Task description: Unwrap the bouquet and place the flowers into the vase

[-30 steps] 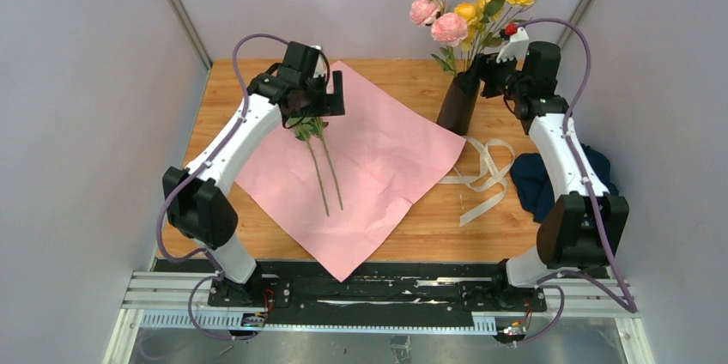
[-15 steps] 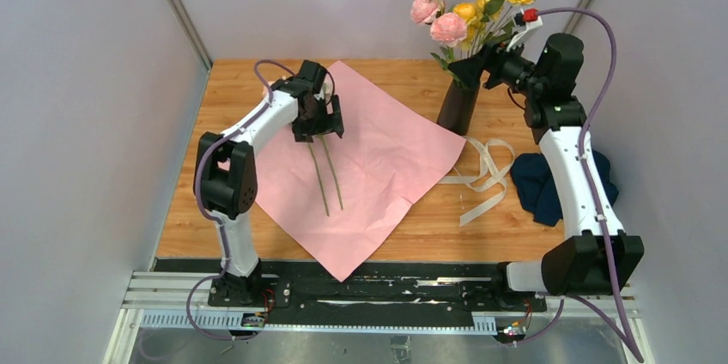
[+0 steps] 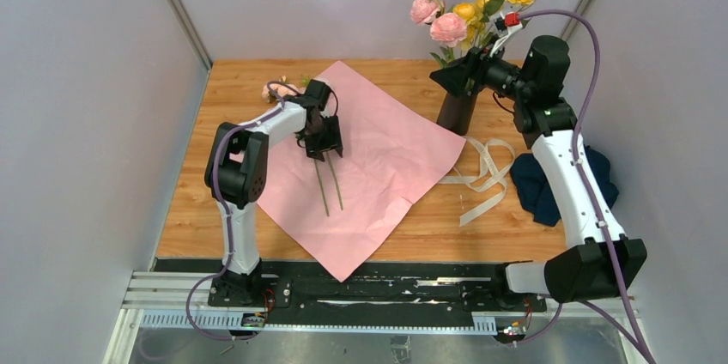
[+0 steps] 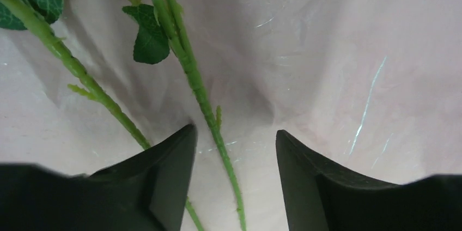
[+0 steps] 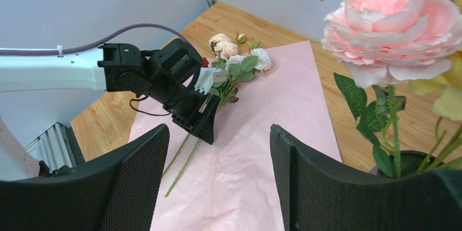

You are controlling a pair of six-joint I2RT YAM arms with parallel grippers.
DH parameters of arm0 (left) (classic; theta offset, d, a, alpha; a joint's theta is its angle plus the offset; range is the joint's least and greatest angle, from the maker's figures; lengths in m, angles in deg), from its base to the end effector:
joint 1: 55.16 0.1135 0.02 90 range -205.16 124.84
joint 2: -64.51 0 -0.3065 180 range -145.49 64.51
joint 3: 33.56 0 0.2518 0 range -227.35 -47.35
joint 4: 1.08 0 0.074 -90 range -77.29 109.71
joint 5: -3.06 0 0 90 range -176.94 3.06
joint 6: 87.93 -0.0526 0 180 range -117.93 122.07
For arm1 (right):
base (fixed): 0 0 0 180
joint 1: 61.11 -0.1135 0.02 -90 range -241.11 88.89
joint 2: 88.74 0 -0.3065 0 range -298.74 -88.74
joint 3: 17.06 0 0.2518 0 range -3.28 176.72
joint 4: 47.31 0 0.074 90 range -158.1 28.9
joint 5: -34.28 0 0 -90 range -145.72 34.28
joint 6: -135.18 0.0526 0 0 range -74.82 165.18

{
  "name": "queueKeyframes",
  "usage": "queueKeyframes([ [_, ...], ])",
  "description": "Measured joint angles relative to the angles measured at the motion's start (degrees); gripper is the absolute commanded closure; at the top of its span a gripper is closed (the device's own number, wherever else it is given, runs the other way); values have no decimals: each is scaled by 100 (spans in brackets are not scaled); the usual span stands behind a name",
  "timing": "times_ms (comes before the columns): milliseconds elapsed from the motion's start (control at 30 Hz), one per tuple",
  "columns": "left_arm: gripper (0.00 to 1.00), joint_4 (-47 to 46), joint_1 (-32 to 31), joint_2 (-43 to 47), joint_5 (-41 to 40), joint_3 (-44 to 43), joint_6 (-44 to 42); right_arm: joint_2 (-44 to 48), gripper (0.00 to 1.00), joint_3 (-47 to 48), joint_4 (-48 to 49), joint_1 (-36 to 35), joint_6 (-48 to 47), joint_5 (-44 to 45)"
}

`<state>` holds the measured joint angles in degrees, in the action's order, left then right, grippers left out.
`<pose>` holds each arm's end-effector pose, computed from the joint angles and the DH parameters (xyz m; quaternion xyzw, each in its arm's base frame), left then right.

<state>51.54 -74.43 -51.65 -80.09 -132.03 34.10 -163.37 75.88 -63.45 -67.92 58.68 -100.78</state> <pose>0.4110 -0.1503 0.1932 -0.0991 0.9786 -0.1269 0.1284 0.2824 0.0712 0.4924 -0.2382 0.6557 0.3789 0.6081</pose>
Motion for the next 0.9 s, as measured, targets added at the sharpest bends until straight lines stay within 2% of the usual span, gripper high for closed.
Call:
queueKeyframes([
  [67, 55, -17, 0, -4, 31, 31, 0, -7, 30, 0, -2, -66, 0, -20],
  [100, 63, -26, 0, -4, 37, 31, -9, -13, 30, 0, -2, -94, 0, -28],
  [200, 100, -61, 0, -4, 48, 31, -37, -52, 31, 0, 0, -203, 0, -42],
  [533, 100, -74, -2, 125, 173, 31, -358, -409, 31, 170, -424, -1209, -474, 33],
  [633, 100, -76, -2, 485, 175, 33, -581, -601, 30, 275, -503, -1558, -540, 76],
  [700, 100, -90, -2, 774, 175, 33, -704, -756, 26, 328, -501, -1718, -494, 157],
  [900, 100, -258, -4, 1757, 212, 24, -933, -1547, 18, 538, -463, -1895, 87, 627],
])
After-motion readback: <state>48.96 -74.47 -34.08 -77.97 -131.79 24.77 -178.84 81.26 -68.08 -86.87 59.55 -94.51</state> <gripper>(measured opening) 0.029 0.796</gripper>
